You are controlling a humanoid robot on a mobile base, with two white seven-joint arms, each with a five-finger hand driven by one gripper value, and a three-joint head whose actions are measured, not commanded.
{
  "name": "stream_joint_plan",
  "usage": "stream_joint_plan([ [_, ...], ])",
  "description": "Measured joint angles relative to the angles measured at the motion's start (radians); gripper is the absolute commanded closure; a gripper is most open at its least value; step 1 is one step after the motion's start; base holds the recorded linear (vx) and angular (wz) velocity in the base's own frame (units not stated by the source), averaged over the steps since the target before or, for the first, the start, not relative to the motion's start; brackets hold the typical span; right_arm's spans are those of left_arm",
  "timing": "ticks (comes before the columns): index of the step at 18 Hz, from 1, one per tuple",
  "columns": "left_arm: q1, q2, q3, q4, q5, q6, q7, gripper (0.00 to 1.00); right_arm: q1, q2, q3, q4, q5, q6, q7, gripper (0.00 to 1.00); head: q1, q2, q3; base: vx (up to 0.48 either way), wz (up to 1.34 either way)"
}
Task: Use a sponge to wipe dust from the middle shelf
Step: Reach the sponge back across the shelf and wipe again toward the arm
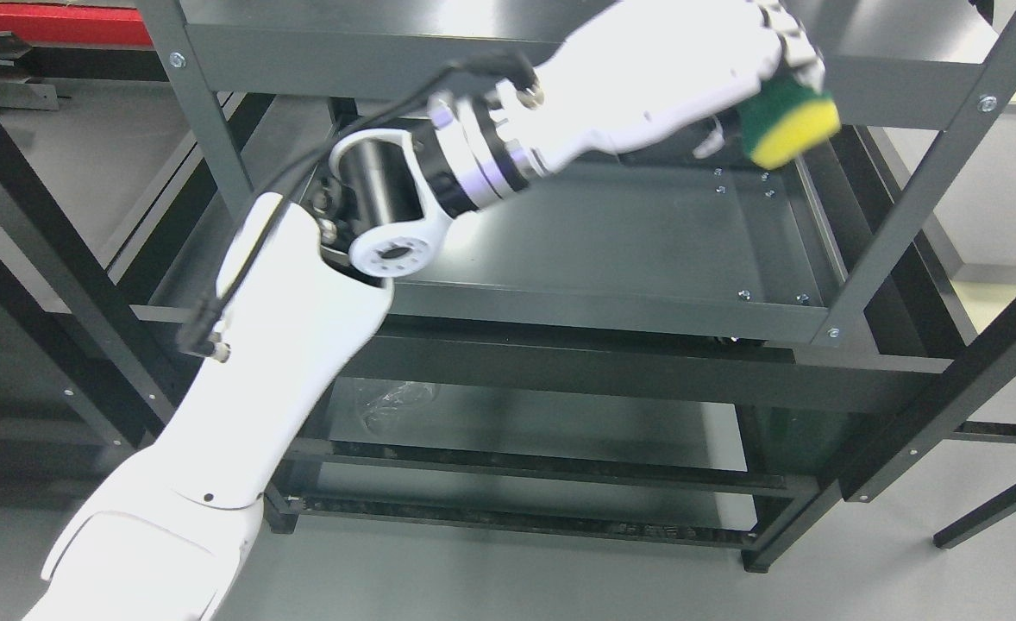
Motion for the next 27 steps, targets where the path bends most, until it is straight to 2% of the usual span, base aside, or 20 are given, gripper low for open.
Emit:
stream_joint_plan([
  [6,0.018,-0.018,-0.047,0.022,-0.021,0.005,-0.037,1.00,0.000,0.000,0.000,0.000,0.000,0.000,0.000,0.00,0.0000,0.000,0.000,0.000,0.00],
  [12,0.071,-0.028,0.037,0.012,-0.029,-0.041,-0.073,1.00,0.000,0.000,0.000,0.000,0.000,0.000,0.000,0.00,0.0000,0.000,0.000,0.000,0.00],
  [17,0.176,-0.033,0.195,-0.030,-0.030,-0.154,-0.177,1.00,0.000,0.000,0.000,0.000,0.000,0.000,0.000,0.00,0.0000,0.000,0.000,0.000,0.00],
  [22,0.246,-0.036,0.420,-0.064,-0.006,-0.176,-0.286,1.00,0.000,0.000,0.000,0.000,0.000,0.000,0.000,0.00,0.0000,0.000,0.000,0.000,0.00],
  [27,0.290,-0.010,0.677,-0.090,0.101,-0.180,-0.428,1.00,0.000,0.000,0.000,0.000,0.000,0.000,-0.001,0.00,0.0000,0.000,0.000,0.000,0.00],
])
